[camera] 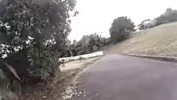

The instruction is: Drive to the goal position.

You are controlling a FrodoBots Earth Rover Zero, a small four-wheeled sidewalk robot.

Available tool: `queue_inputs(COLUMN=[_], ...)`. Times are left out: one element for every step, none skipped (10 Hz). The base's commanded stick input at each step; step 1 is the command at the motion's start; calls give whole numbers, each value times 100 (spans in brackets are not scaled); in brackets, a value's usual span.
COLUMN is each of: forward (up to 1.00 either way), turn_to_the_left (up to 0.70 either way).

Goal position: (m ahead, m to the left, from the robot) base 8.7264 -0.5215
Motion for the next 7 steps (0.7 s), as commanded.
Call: queue_inputs(forward=[45, 45, 45, 45, 45, 45, 45], turn_to_the_left=[0, 0, 0, 0, 0, 0, 0])
